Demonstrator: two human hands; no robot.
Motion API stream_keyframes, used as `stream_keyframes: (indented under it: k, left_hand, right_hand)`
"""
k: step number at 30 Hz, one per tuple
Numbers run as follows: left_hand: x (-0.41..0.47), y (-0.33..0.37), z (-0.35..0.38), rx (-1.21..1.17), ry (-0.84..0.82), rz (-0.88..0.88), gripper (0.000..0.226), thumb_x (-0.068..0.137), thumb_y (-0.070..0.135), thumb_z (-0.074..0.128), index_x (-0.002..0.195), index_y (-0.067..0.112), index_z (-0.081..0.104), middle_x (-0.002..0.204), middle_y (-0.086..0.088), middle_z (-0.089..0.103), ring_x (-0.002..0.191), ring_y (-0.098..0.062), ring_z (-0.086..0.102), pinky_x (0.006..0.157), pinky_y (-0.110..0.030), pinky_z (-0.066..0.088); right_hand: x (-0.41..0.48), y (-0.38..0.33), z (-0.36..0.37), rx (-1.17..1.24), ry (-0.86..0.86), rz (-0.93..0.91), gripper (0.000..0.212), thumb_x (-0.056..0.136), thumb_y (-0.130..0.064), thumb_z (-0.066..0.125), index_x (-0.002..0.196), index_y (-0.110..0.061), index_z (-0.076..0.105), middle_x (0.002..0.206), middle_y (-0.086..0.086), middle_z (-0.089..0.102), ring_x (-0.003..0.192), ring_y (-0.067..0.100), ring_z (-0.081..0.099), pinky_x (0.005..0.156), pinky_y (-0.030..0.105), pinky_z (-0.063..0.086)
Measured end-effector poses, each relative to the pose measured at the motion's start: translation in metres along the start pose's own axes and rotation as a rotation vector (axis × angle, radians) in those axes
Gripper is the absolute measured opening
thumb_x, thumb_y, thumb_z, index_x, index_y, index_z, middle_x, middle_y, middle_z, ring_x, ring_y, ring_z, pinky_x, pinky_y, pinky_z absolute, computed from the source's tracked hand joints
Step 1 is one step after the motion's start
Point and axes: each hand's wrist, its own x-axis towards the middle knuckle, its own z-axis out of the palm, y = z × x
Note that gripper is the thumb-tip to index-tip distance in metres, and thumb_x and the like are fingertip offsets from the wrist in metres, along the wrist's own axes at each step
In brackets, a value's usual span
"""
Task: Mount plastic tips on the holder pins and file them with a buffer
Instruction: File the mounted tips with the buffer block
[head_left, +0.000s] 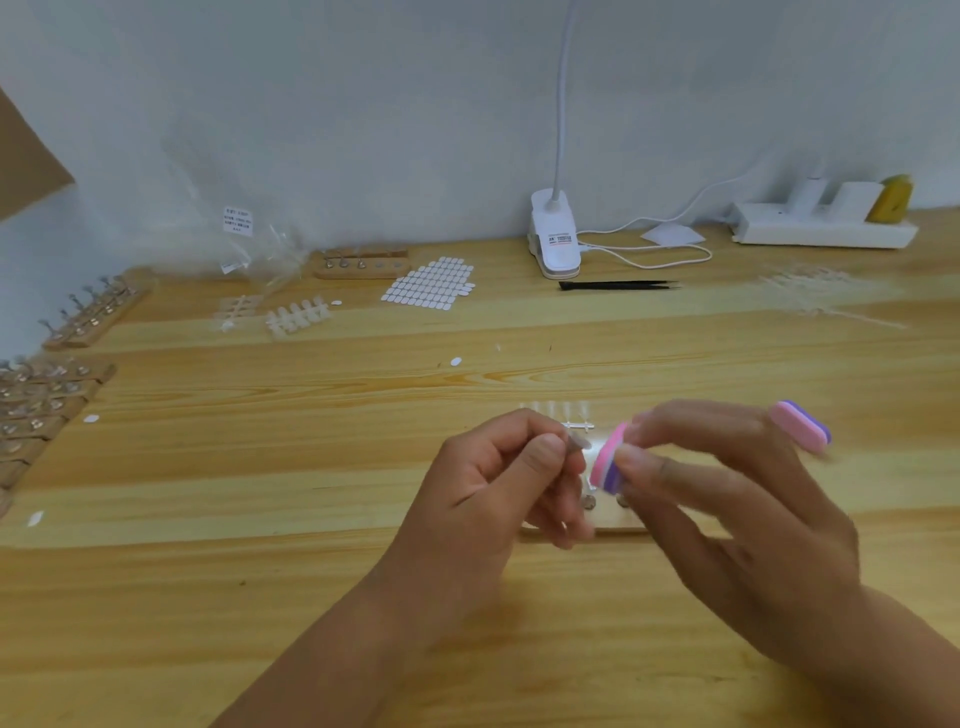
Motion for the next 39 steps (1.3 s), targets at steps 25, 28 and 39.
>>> stream_keyframes:
  k: [25,28,39]
  left_hand:
    - [0.001,-0.005,0.001,0.189,-0.033,0.049,0.027,0.098,0.024,0.042,0.078,0.024,0.059,0.059,0.014,0.045,0.051,-0.012,0.048,0.051,-0.032,0.051]
    - [0.001,-0.009,0.002,0.221,-0.033,0.044,0.028,0.099,0.028,0.044,0.083,0.01,0.06,0.06,0.014,0.047,0.05,-0.013,0.049,0.052,-0.035,0.051]
    - [0.0,-0.01,0.004,0.2,-0.05,0.021,0.032,0.099,0.027,0.042,0.088,0.001,0.058,0.06,0.012,0.047,0.052,-0.015,0.05,0.053,-0.035,0.052]
  right_hand:
    - [-0.001,0.015,0.0,0.002,-0.085,0.083,0.033,0.092,0.008,0.062,0.118,-0.013,0.065,0.109,0.012,0.062,0.104,0.021,0.06,0.088,0.032,0.051]
    - [-0.001,0.005,0.008,0.025,-0.088,0.003,0.034,0.091,0.01,0.062,0.12,-0.008,0.06,0.113,0.009,0.06,0.108,0.021,0.059,0.094,0.029,0.048]
    - [-0.003,0.004,0.01,0.002,-0.145,-0.055,0.039,0.09,0.013,0.06,0.124,-0.007,0.059,0.117,0.01,0.058,0.112,0.021,0.056,0.1,0.027,0.043]
